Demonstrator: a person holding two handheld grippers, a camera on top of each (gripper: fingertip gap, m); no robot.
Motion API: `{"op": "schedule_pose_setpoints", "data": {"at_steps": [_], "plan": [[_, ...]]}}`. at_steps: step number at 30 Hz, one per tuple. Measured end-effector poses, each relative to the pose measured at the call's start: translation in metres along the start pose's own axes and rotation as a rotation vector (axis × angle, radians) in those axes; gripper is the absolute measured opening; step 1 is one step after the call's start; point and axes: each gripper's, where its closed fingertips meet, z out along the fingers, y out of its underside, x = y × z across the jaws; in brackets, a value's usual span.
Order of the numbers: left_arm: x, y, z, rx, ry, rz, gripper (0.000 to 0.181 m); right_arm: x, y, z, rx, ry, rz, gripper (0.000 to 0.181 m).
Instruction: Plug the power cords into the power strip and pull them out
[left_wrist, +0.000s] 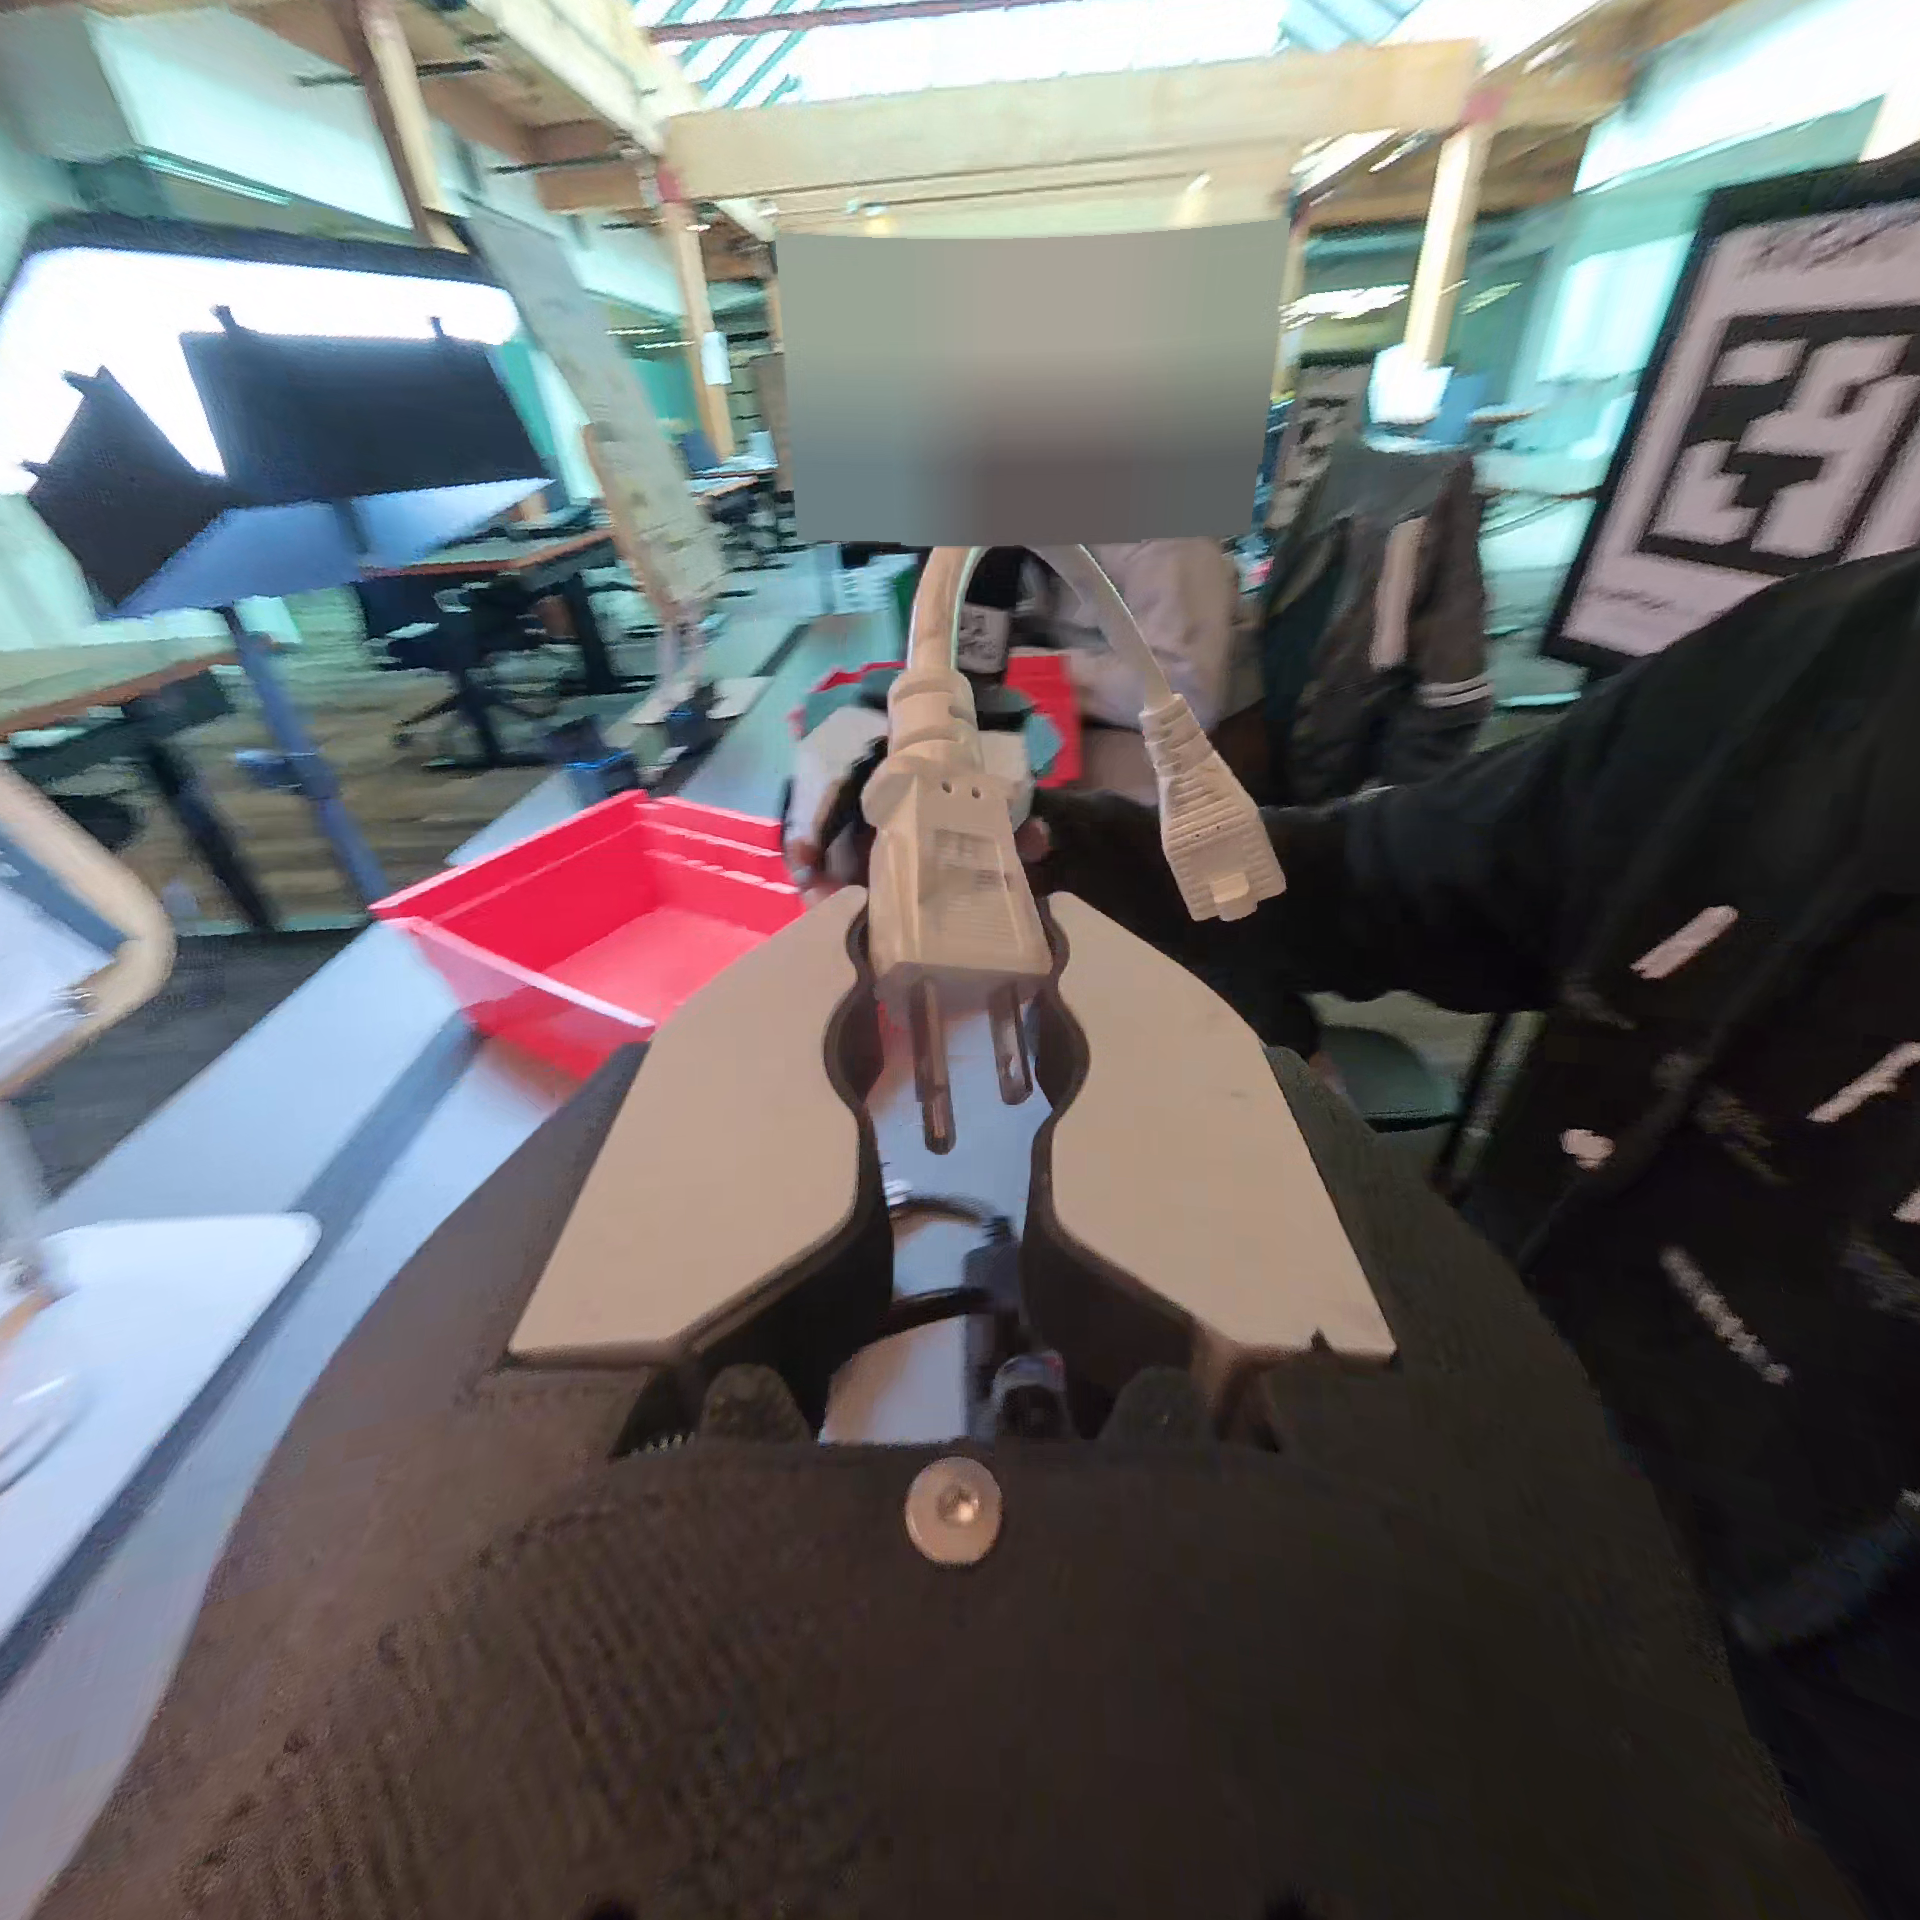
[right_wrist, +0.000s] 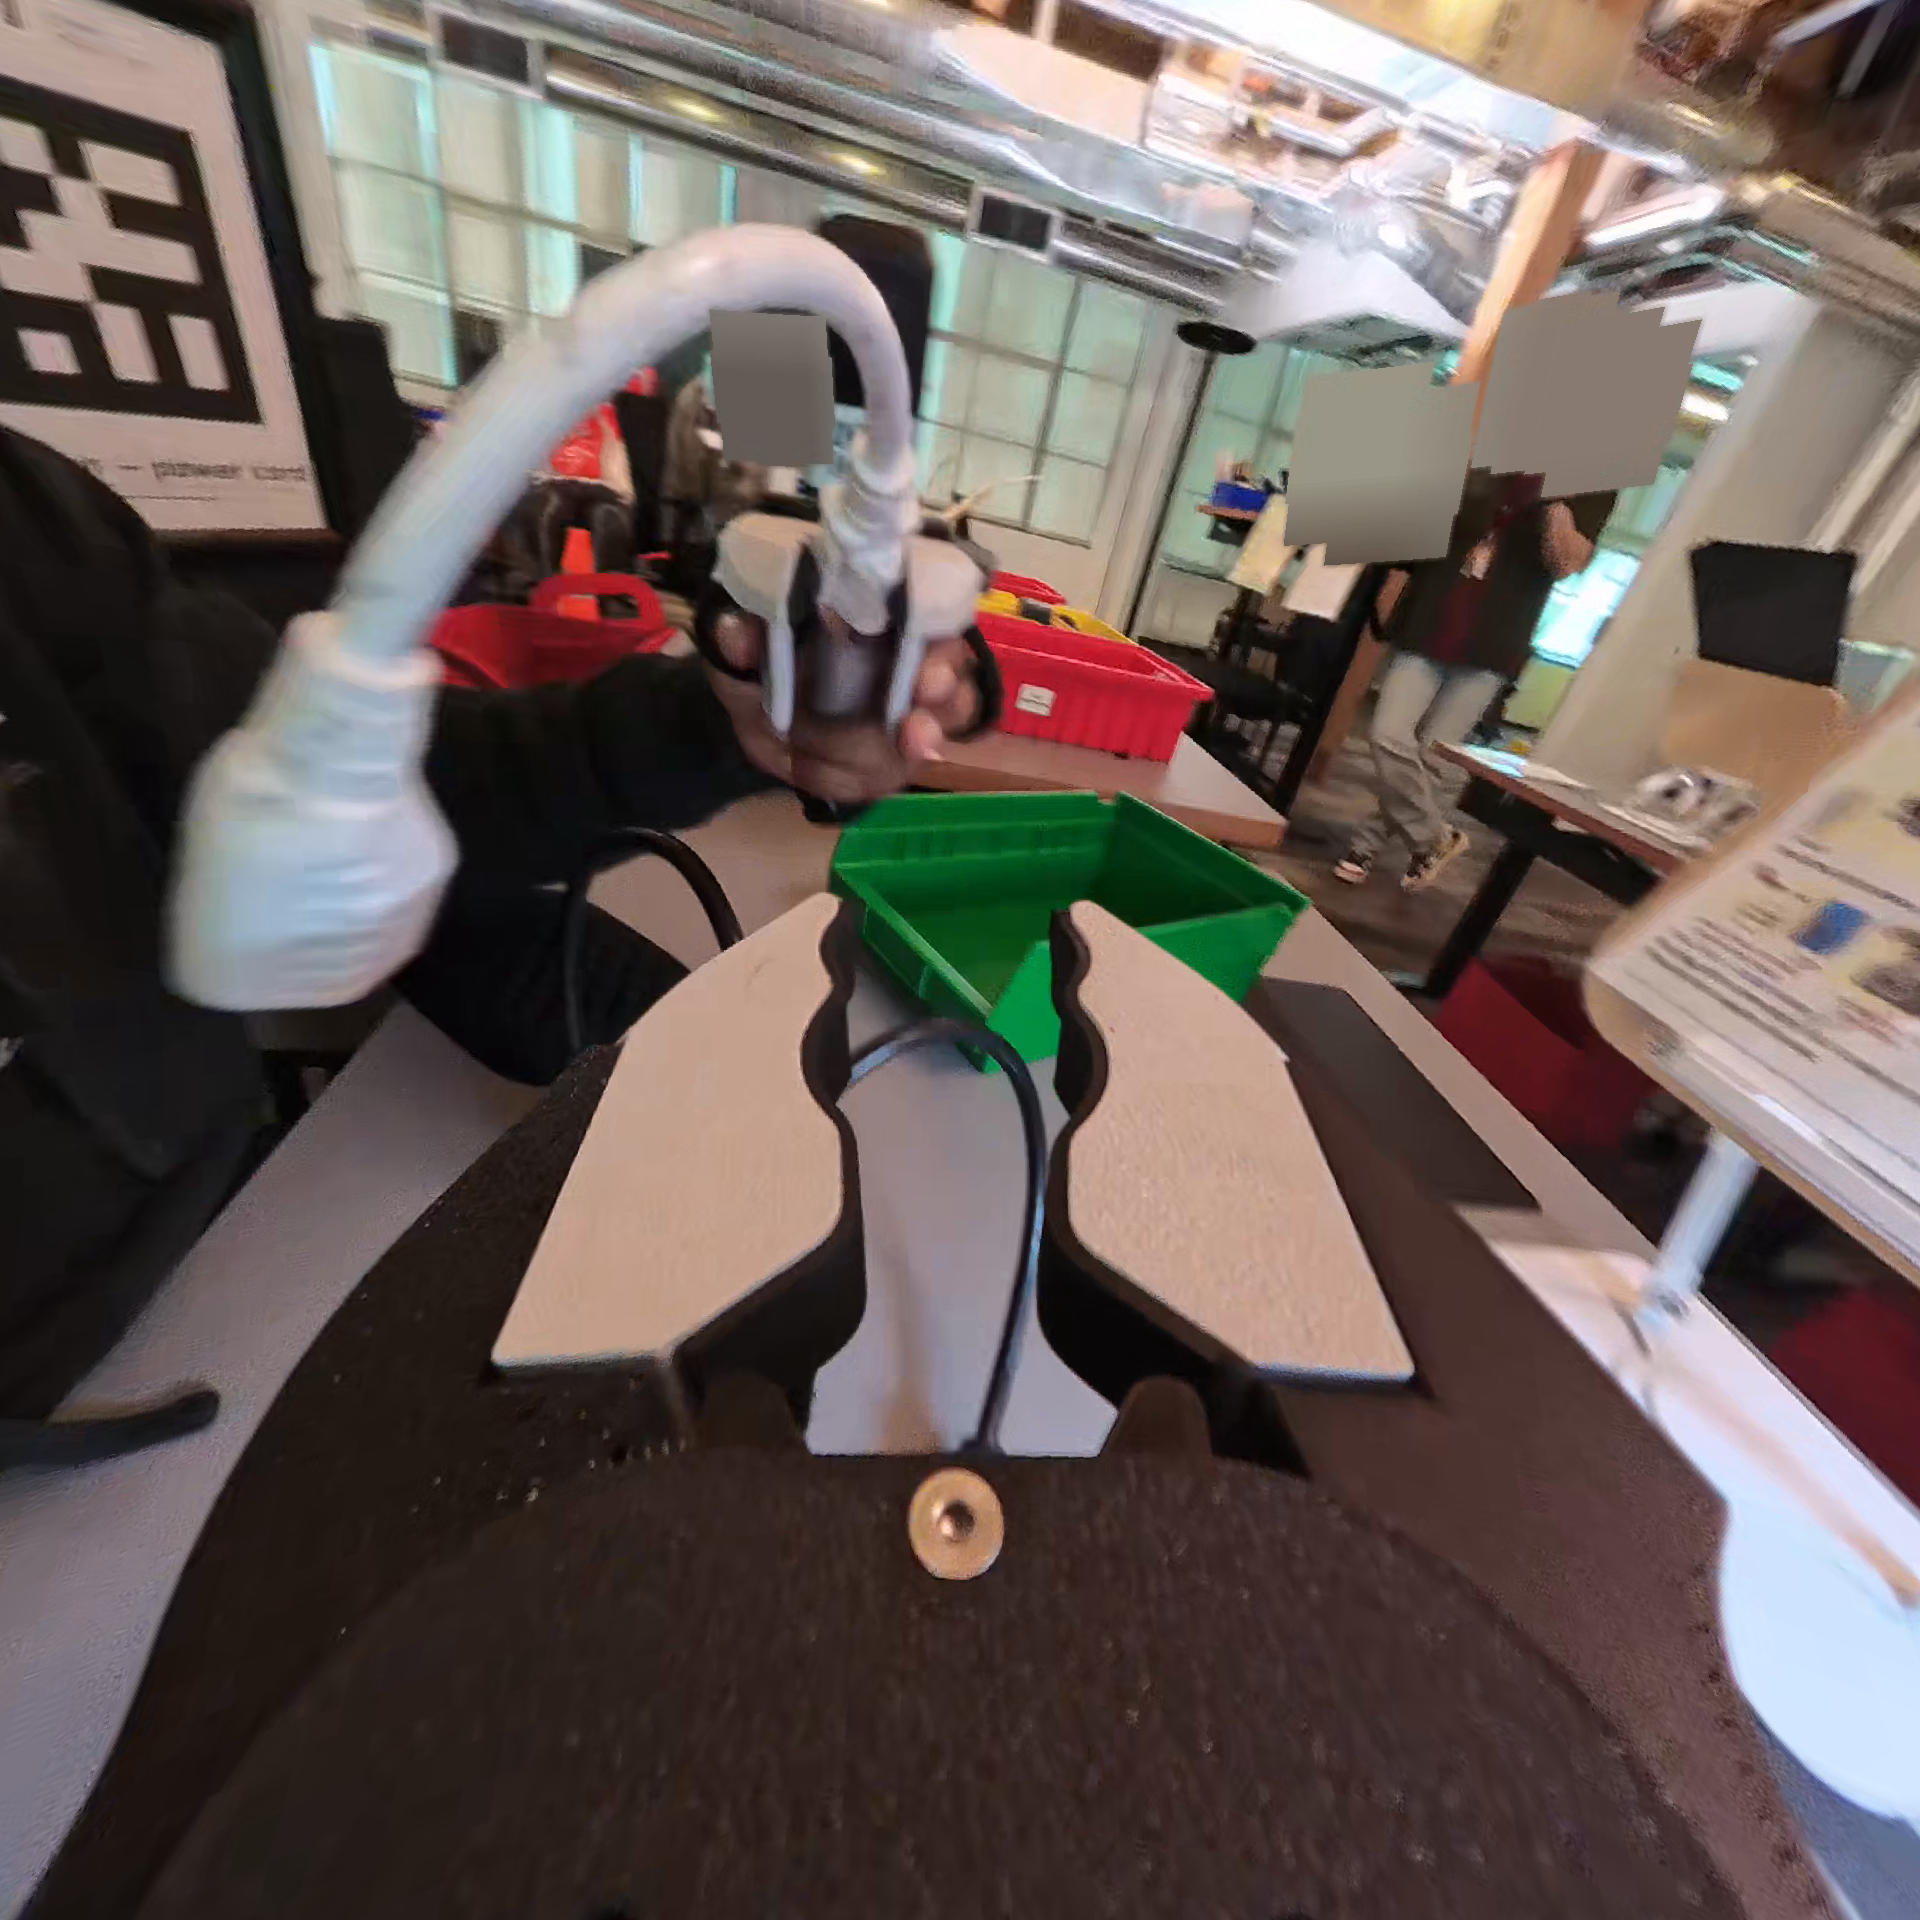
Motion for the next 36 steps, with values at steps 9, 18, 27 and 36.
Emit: {"op": "schedule_pose_setpoints", "data": {"at_steps": [9,18,27,36], "plan": [[0.002,0.038,0.025,0.003,0.202,-0.18,0.027,-0.023,-0.01,0.055,-0.117,-0.064,-0.165,0.032],[0.002,0.061,0.03,-0.041,0.222,-0.216,0.027,-0.026,0.008,0.063,-0.18,-0.115,-0.134,0.023],[-0.034,0.069,-0.022,-0.124,-0.121,-0.161,0.038,-0.019,0.029,0.025,-0.282,-0.055,-0.038,0.023],[0.002,0.196,-0.046,-0.513,-0.174,-0.244,0.045,-0.022,0.076,-0.026,-0.51,-0.031,0.11,0.023]]}}
